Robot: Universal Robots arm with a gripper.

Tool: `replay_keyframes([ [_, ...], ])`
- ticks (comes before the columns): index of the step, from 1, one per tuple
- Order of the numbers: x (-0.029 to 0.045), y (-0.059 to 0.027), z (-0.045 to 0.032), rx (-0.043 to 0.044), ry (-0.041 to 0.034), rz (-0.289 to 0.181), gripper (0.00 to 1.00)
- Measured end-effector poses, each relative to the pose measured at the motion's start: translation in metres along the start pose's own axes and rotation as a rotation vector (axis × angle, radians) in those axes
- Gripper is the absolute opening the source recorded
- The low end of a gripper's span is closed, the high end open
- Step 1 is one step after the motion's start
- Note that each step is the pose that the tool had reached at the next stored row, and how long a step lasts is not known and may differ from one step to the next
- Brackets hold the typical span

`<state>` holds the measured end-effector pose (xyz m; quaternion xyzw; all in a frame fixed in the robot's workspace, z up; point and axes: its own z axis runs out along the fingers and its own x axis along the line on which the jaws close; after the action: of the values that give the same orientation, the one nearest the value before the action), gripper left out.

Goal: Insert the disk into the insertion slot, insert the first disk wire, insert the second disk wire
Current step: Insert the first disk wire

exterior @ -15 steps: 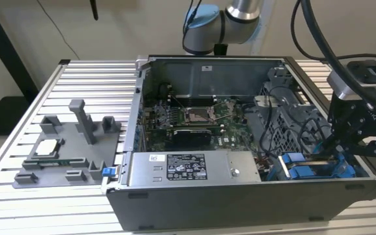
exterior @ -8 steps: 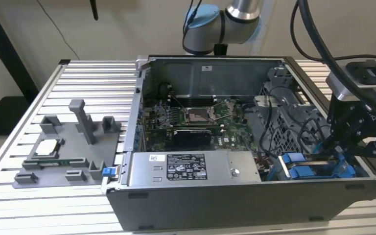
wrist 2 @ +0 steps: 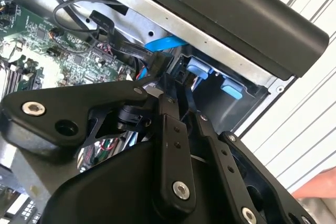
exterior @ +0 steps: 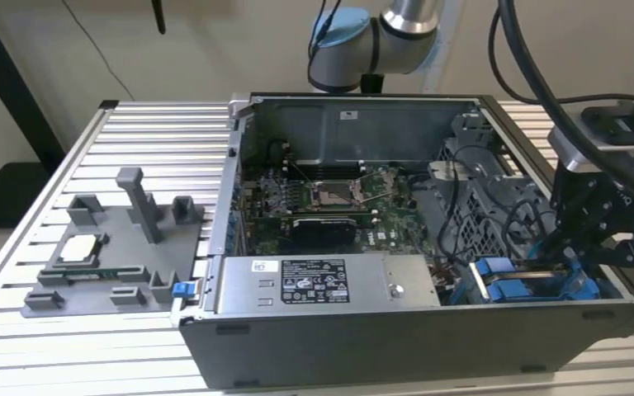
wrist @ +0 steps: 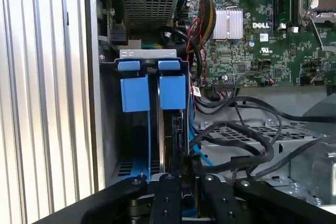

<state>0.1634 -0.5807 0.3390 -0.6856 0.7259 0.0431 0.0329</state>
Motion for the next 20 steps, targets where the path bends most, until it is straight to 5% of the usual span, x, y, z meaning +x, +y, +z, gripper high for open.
replay_keyframes([
  [11,0.0011,0.0004,0.0101,-0.0002,-0.0010,0.000,0.00],
  [12,0.0012,0.0004,0.0102,-0.0001,-0.0004,0.000,1.00],
  [20,0.0006,0.0004,0.0050,-0.0001,-0.0004,0.000,1.00],
])
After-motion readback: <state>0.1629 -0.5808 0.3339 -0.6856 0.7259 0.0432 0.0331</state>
